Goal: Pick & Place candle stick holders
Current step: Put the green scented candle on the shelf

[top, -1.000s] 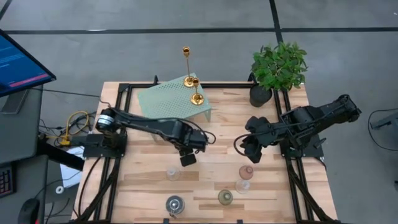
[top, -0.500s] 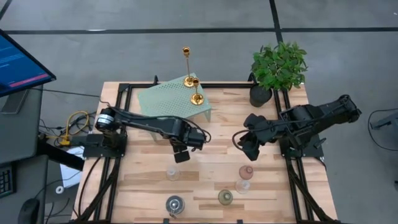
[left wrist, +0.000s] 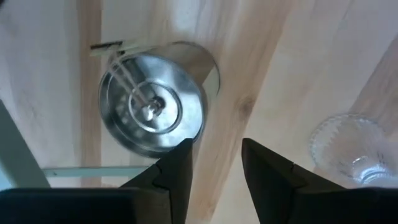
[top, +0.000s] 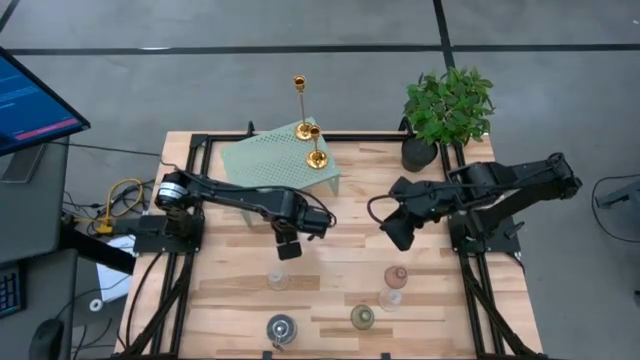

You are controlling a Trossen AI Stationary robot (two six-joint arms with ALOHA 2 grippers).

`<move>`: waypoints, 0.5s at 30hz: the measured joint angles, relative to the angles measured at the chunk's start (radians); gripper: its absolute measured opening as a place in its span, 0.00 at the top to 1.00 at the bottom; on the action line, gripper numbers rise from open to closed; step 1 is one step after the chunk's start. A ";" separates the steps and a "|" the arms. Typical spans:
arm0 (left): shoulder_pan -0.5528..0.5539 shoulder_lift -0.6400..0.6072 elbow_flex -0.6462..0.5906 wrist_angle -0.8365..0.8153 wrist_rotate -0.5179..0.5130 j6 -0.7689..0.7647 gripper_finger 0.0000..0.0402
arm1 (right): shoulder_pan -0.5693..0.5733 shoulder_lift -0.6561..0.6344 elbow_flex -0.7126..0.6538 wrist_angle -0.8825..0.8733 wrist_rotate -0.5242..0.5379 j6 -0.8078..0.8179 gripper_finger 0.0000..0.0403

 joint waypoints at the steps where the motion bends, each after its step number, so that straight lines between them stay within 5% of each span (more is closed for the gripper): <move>1: -0.001 0.000 0.000 0.000 0.001 0.003 0.64 | -0.004 0.000 0.000 0.000 -0.005 0.000 0.72; 15: 0.006 0.016 -0.011 0.059 -0.010 0.068 0.57 | -0.030 0.000 0.000 0.028 -0.055 0.008 0.72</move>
